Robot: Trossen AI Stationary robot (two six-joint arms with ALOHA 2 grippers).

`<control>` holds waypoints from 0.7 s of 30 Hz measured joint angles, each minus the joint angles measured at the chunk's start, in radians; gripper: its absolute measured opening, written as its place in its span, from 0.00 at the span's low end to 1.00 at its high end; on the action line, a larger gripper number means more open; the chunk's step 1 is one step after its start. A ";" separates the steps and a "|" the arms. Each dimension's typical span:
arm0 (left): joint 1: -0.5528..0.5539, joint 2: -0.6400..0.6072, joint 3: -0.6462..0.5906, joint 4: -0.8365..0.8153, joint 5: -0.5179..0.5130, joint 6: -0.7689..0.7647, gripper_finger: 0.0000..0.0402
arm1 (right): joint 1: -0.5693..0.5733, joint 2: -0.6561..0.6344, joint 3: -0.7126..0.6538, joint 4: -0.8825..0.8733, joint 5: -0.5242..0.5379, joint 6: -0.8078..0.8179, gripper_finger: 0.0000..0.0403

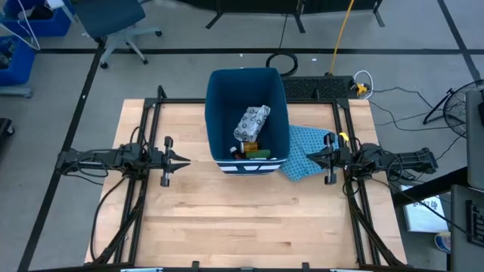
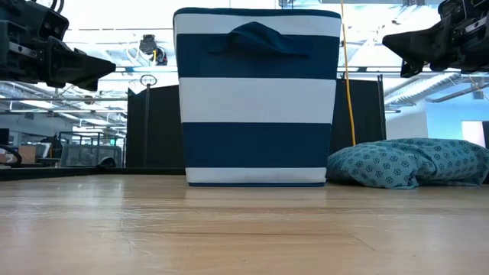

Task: Pick & place medical supplies in basket/bin
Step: Return to Home Position

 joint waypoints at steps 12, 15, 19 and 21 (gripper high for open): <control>0.000 0.000 0.000 0.000 0.000 0.000 0.12 | 0.000 0.000 0.000 0.000 0.000 0.000 0.00; 0.000 0.000 0.000 0.000 0.000 0.000 0.11 | 0.000 0.000 0.000 0.000 0.000 0.000 0.00; 0.000 0.000 0.000 0.000 0.000 0.000 0.12 | 0.000 0.000 0.000 0.000 0.000 0.000 0.00; 0.000 0.000 0.000 0.000 0.000 0.000 0.12 | 0.000 0.000 0.000 0.000 0.000 0.000 0.00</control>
